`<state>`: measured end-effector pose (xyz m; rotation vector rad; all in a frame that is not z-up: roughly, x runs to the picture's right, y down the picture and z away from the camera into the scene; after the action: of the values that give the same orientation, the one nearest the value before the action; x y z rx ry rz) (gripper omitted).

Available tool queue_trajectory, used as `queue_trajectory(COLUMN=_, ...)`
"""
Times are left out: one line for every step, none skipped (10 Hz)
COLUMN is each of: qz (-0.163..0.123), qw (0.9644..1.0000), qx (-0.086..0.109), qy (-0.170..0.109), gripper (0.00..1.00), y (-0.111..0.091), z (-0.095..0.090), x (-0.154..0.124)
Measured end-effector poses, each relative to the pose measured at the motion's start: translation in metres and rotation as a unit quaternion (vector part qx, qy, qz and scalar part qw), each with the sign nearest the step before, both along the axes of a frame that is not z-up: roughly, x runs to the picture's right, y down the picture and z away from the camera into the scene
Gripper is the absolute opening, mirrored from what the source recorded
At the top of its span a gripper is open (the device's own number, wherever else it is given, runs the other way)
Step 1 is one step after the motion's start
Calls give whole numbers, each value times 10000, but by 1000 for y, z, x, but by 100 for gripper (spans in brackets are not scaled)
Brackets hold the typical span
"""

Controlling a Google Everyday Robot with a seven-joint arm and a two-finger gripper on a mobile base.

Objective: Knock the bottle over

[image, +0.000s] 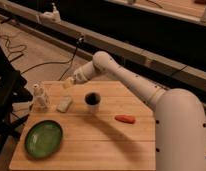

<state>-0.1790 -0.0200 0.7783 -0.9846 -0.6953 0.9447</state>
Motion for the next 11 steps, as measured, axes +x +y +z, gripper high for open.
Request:
queue_trajectory(qz=-12, qw=10000, qx=-5, qy=-18, gripper=0, y=1, z=-1, x=-3)
queue_trajectory(qz=-9, qw=10000, qx=0, qy=-5, gripper=0, y=0, z=0, x=-1)
queue_trajectory(qz=-28, qw=10000, qx=15, qy=35, gripper=0, y=1, z=2, x=2)
queue_trajectory(qz=-34, qw=10000, qx=14, qy=63, gripper=0, y=0, z=6, x=1)
queue_trajectory(qz=-44, qw=10000, qx=3, qy=77, gripper=0, y=0, z=14, x=-4)
queue_trajectory(qz=-58, qw=10000, qx=0, qy=69, gripper=0, y=-1, z=18, x=-8)
queue_trajectory(qz=-132, qw=9999, qx=10, qy=24, gripper=0, y=-3, z=27, x=-18)
queue_trajectory(qz=-177, qw=9998, qx=36, qy=-37, gripper=0, y=-6, z=31, x=-28)
queue_trajectory(qz=-216, qw=9997, qx=81, qy=-118, gripper=0, y=-11, z=37, x=-40)
queue_trajectory(qz=-205, qw=9995, qx=127, qy=-185, gripper=0, y=-17, z=41, x=-49)
queue_trajectory(qz=-183, qw=9994, qx=178, qy=-249, gripper=0, y=-23, z=44, x=-57)
